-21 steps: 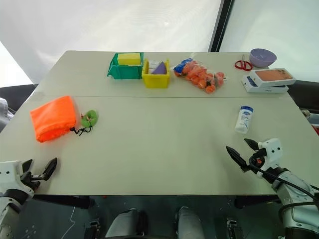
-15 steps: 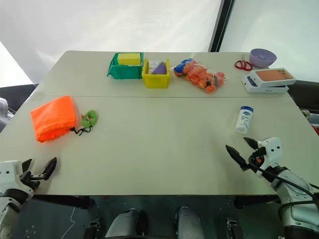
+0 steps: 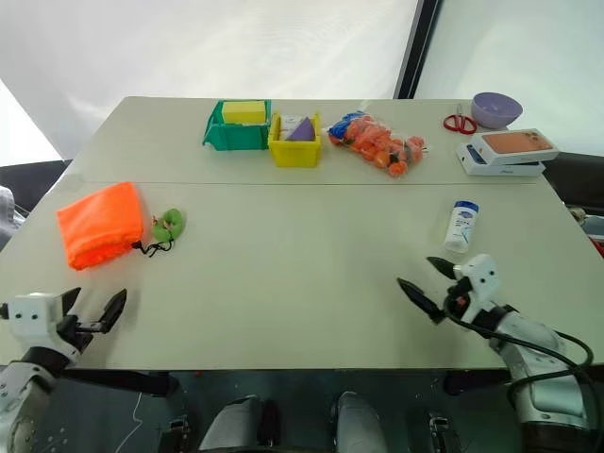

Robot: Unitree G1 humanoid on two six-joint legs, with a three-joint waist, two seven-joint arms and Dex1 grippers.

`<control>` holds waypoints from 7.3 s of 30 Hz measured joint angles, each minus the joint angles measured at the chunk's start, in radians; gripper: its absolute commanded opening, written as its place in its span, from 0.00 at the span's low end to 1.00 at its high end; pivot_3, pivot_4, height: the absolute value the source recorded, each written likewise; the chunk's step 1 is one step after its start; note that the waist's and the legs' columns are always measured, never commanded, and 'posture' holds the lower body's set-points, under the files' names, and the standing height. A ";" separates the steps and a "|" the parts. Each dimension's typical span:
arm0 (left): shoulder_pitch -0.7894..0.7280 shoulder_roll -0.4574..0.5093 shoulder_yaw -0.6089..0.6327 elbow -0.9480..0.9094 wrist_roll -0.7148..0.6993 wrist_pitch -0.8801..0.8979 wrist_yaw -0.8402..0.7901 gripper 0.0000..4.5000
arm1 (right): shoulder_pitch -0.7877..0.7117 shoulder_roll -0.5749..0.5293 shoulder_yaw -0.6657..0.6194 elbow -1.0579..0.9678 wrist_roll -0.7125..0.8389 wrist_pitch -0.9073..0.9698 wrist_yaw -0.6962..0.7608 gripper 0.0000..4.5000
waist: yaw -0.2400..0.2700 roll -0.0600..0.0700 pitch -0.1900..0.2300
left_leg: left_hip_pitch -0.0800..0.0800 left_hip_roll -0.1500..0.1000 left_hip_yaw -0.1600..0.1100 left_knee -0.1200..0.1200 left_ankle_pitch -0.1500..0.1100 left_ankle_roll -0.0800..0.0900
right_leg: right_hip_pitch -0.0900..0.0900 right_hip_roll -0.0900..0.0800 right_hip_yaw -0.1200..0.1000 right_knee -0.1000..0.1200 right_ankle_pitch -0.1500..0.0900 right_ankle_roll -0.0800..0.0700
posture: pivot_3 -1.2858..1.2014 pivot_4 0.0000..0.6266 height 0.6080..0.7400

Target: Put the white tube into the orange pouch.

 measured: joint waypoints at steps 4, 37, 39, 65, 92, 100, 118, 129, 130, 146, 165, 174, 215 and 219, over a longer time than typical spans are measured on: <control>-0.040 0.002 -0.031 0.013 0.093 -0.066 0.035 1.00 | -0.028 0.004 0.076 -0.056 0.005 0.035 0.023 0.99 | 0.001 -0.001 -0.001 | 0.000 0.000 0.000 0.000 0.001 0.001 | 0.000 0.000 0.000 0.000 0.000 0.000 | 0.52 0.24 1.00; -0.223 0.203 -0.130 0.263 0.645 -0.258 0.294 1.00 | -0.149 0.100 0.250 -0.137 -0.037 0.049 -0.040 0.99 | 0.000 -0.003 -0.003 | 0.001 0.000 0.002 0.001 0.001 0.001 | 0.001 -0.002 0.000 0.003 0.001 0.000 | 0.52 0.24 1.00; -0.253 0.212 -0.133 0.286 0.655 -0.246 0.311 1.00 | -0.149 0.103 0.255 -0.140 -0.037 0.051 -0.046 0.99 | 0.000 -0.004 -0.003 | 0.001 0.000 0.002 0.001 0.001 0.001 | 0.001 -0.002 0.000 0.003 0.001 0.000 | 0.52 0.24 1.00; -0.380 0.224 -0.196 0.379 0.349 -0.168 0.031 0.01 | -0.124 0.091 0.149 -0.172 -0.054 0.058 -0.188 1.00 | -0.002 -0.005 -0.004 | 0.004 0.000 0.007 0.002 0.001 -0.002 | 0.002 -0.005 0.000 0.006 0.002 0.003 | 0.52 0.24 1.00; -0.518 -0.042 -0.639 -0.312 0.168 0.429 -0.084 0.01 | -0.394 0.155 -0.081 0.365 -0.224 0.123 -0.720 1.00 | -0.004 -0.002 -0.001 | 0.013 0.002 0.010 0.013 0.005 0.004 | 0.014 0.001 0.002 0.020 0.002 0.008 | 0.52 0.24 1.00; -0.263 0.157 -0.456 -0.284 0.101 0.392 -0.219 0.01 | -0.440 0.191 -0.102 0.480 -0.223 0.075 -0.802 1.00 | -0.003 0.000 0.000 | 0.012 0.003 0.010 0.013 0.005 0.004 | 0.012 0.002 0.002 0.019 0.000 0.004 | 0.52 0.24 1.00; -0.267 0.103 -0.456 -0.254 0.097 0.339 -0.207 0.00 | -0.470 0.202 -0.089 0.545 -0.238 0.000 -0.797 0.34 | -0.005 0.003 0.002 | 0.011 0.002 0.011 0.012 0.004 0.005 | 0.012 -0.002 0.003 0.018 0.000 0.004 | 0.52 0.24 1.00; -0.301 0.064 -0.358 -0.238 -0.099 0.447 -0.215 0.00 | -0.111 0.006 0.189 -0.178 0.072 0.210 -0.101 0.34 | 0.003 0.002 0.003 | 0.010 0.002 0.009 0.009 0.003 0.006 | 0.011 -0.002 0.001 0.017 -0.002 0.007 | 0.52 0.24 1.00; -0.300 0.067 -0.349 -0.236 -0.118 0.463 -0.220 0.00 | -0.090 -0.012 0.221 -0.227 0.094 0.242 -0.061 0.34 | 0.003 0.000 0.003 | 0.009 0.002 0.009 0.009 0.003 0.006 | 0.010 -0.002 0.001 0.016 -0.002 0.006 | 0.52 0.24 1.00; -0.301 0.154 -0.275 -0.250 -0.352 0.651 -0.258 0.00 | -0.177 0.076 0.523 -0.353 0.040 0.386 -0.049 0.34 | 0.001 -0.001 0.003 | -0.003 0.002 0.008 0.009 0.002 0.007 | -0.001 -0.005 -0.004 0.003 0.001 0.002 | 0.52 0.24 1.00; -0.310 0.207 -0.259 -0.271 -0.439 0.713 -0.253 0.00 | -0.242 0.169 0.572 -0.294 -0.031 0.397 -0.091 0.34 | -0.001 0.000 0.003 | -0.003 0.002 0.007 0.009 0.000 0.004 | -0.001 -0.006 -0.005 0.003 0.001 0.001 | 0.52 0.24 1.00; -0.310 0.220 -0.258 -0.282 -0.439 0.717 -0.235 0.00 | -0.260 0.191 0.575 -0.269 -0.071 0.383 -0.094 0.34 | -0.002 0.000 0.003 | -0.003 0.002 0.007 0.009 0.000 0.004 | -0.001 -0.006 -0.005 0.003 0.001 0.001 | 0.52 0.24 1.00; -0.341 0.248 -0.354 -0.379 -0.463 0.707 -0.215 0.00 | -0.544 0.573 0.645 -0.021 -0.262 0.558 -0.411 0.34 | -0.014 0.004 0.005 | -0.002 0.002 0.006 0.007 0.002 0.001 | -0.002 -0.005 -0.005 0.004 0.002 -0.001 | 0.52 0.24 1.00; -0.315 0.254 -0.338 -0.379 -0.459 0.684 -0.214 0.00 | -0.557 0.600 0.647 -0.008 -0.271 0.576 -0.429 0.34 | -0.012 0.004 0.005 | -0.002 0.002 0.006 0.004 0.003 0.000 | -0.002 -0.005 -0.005 0.004 0.002 -0.001 | 0.52 0.24 1.00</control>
